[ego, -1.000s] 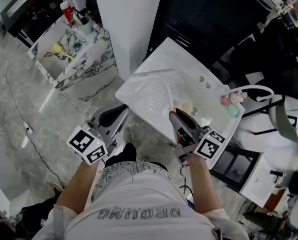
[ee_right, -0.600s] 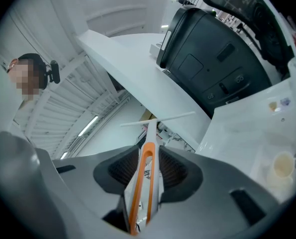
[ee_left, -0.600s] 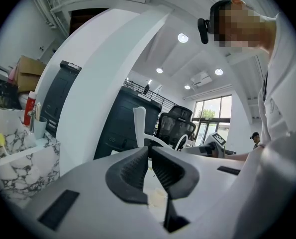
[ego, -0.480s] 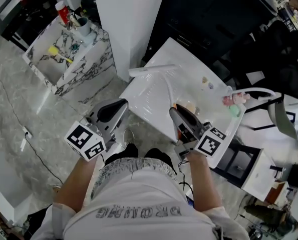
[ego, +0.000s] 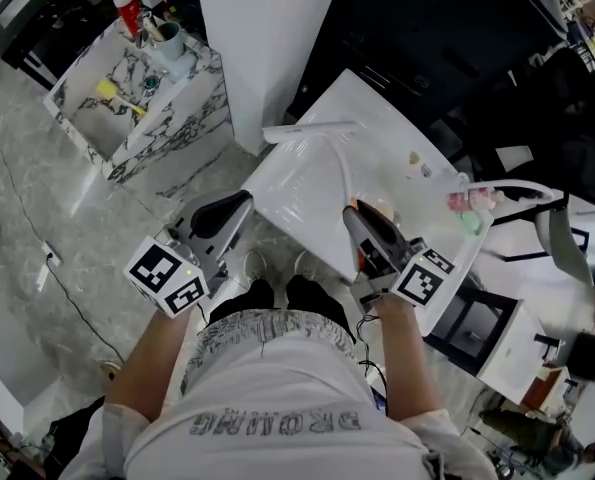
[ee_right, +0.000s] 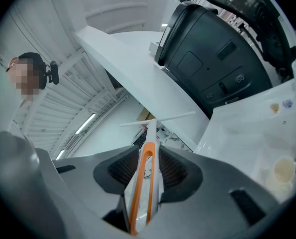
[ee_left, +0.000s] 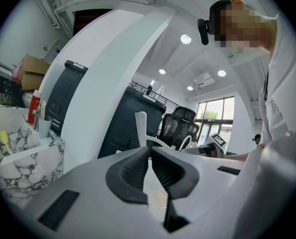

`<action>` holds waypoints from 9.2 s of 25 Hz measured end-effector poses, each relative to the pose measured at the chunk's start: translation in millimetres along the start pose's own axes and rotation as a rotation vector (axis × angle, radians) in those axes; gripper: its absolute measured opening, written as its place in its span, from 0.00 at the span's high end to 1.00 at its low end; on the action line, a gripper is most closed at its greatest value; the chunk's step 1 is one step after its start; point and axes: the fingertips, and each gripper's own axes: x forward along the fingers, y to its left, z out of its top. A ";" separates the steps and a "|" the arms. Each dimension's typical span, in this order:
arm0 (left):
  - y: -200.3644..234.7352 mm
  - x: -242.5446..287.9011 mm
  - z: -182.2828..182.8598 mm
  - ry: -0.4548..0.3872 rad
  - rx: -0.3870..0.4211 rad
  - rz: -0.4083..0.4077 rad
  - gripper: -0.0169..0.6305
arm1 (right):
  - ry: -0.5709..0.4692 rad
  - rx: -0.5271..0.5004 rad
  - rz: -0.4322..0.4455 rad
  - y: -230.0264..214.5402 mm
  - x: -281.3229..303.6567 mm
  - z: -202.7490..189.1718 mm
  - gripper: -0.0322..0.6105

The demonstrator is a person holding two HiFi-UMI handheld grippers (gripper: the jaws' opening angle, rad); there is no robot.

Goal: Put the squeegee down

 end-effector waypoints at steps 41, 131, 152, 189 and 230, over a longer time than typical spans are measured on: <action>10.4 41.1 -43.2 0.065 -0.055 0.280 0.92 | 0.326 -0.068 0.075 -128.5 48.2 -12.2 0.74; 6.6 19.4 -87.4 0.123 -0.114 0.395 0.92 | 0.621 -0.065 0.007 -205.9 59.5 -122.7 0.75; 1.1 19.0 -77.9 0.102 -0.094 0.364 0.92 | 0.597 -0.097 -0.048 -205.2 50.3 -112.3 0.75; 6.3 30.6 -41.0 0.054 -0.051 0.269 0.92 | 0.483 -0.124 -0.054 -165.5 48.5 -67.0 0.78; 21.5 37.9 14.2 -0.016 0.029 0.065 0.92 | 0.291 -0.338 -0.026 -41.7 63.3 -10.6 0.94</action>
